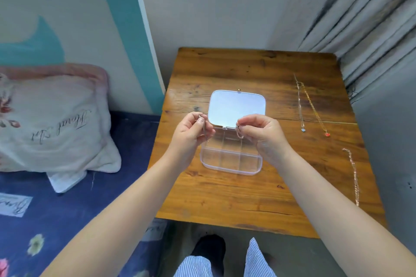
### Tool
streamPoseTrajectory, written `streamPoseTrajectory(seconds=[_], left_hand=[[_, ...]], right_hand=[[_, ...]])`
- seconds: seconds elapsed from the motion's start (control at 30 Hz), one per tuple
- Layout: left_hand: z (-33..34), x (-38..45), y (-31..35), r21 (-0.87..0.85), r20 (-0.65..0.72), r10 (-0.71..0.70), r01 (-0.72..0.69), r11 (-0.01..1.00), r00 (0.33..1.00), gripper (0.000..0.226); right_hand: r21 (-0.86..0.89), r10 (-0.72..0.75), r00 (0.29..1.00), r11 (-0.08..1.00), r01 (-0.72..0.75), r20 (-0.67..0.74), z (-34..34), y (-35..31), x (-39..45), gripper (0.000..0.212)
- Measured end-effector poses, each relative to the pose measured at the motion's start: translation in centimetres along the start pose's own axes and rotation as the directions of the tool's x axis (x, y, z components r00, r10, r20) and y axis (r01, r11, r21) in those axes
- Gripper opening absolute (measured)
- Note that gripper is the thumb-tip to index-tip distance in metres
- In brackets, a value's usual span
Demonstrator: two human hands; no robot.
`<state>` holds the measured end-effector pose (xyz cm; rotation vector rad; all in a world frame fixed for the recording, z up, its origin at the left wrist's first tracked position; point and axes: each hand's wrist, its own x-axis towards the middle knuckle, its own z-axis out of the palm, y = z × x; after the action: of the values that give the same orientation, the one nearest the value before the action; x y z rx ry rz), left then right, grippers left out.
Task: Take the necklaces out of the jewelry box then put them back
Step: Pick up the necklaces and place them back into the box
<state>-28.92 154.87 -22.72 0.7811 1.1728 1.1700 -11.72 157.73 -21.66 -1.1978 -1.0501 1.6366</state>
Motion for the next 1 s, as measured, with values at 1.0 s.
streamPoseTrajectory(seconds=[1.0], left_hand=[[-0.7, 2.5, -2.7, 0.182, 0.062, -0.098, 0.085, 0.98, 0.993, 0.031]], right_hand=[[0.165, 0.031, 0.993, 0.986, -0.012, -0.116, 0.8, 1.4, -1.3, 0.029]])
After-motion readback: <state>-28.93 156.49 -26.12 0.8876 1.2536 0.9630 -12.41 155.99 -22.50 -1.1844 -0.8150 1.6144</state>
